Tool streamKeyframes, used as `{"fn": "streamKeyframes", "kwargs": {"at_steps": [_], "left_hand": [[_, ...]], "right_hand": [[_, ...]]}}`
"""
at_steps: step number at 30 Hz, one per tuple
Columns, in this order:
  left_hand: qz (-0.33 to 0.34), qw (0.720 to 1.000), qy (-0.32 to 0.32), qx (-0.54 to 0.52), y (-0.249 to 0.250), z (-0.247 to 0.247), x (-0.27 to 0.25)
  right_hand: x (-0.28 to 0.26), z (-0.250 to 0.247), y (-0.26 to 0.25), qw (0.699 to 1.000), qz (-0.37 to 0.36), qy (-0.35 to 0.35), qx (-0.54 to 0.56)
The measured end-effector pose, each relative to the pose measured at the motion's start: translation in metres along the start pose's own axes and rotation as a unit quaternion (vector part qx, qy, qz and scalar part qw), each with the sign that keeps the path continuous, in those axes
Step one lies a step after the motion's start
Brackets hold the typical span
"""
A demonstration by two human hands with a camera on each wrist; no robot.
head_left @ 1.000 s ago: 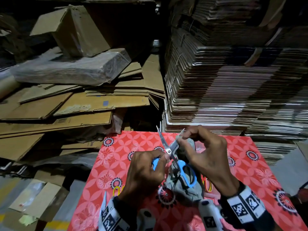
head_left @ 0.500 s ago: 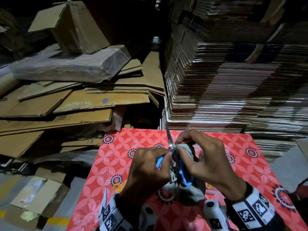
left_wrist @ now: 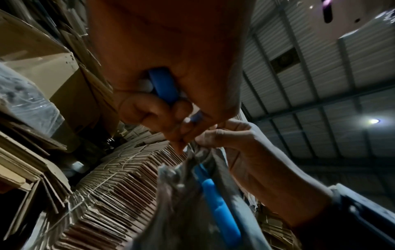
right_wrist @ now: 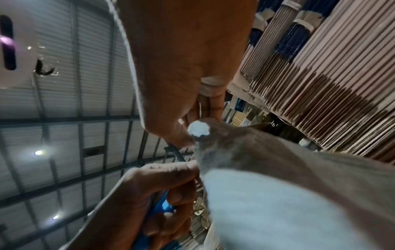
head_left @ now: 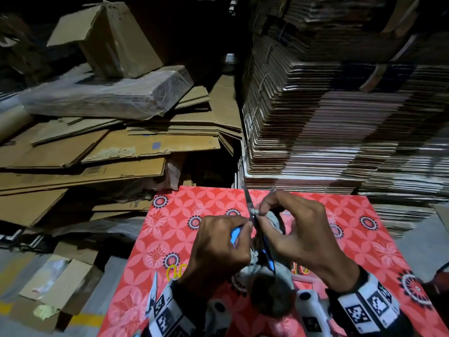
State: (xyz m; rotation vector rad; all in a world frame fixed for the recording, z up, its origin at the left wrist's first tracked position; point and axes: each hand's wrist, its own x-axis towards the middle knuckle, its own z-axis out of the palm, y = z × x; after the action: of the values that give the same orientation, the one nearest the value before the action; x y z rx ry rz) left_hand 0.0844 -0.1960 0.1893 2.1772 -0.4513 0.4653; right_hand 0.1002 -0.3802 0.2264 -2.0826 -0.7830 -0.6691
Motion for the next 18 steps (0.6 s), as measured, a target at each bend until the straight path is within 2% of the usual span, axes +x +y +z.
{"fn": "streamKeyframes", "kwargs": {"at_steps": [2,7,8,11,13,18], "left_hand": [[-0.011,1.000,0.006,-0.003,-0.002,-0.001,-0.001],[-0.038,0.999,0.019,-0.023,-0.003,-0.001,-0.005],[-0.042,0.998,0.021,-0.031,-0.003,0.000,-0.006],[-0.047,0.997,0.018,-0.051,-0.002,-0.001,-0.007],[-0.045,0.997,0.017,-0.055,-0.001,-0.002,-0.006],[-0.023,0.999,0.015,-0.044,0.001,-0.006,-0.005]], "right_hand": [[-0.001,0.000,0.000,0.999,-0.008,-0.034,0.009],[0.001,-0.016,0.004,0.980,0.021,-0.193,0.035],[0.003,-0.020,0.005,0.981,0.030,-0.187,0.034],[0.007,-0.027,0.006,0.994,0.058,-0.078,0.048],[0.007,-0.025,0.005,0.995,0.073,-0.030,0.066],[0.003,-0.007,0.004,0.992,0.089,-0.021,0.086]]}}
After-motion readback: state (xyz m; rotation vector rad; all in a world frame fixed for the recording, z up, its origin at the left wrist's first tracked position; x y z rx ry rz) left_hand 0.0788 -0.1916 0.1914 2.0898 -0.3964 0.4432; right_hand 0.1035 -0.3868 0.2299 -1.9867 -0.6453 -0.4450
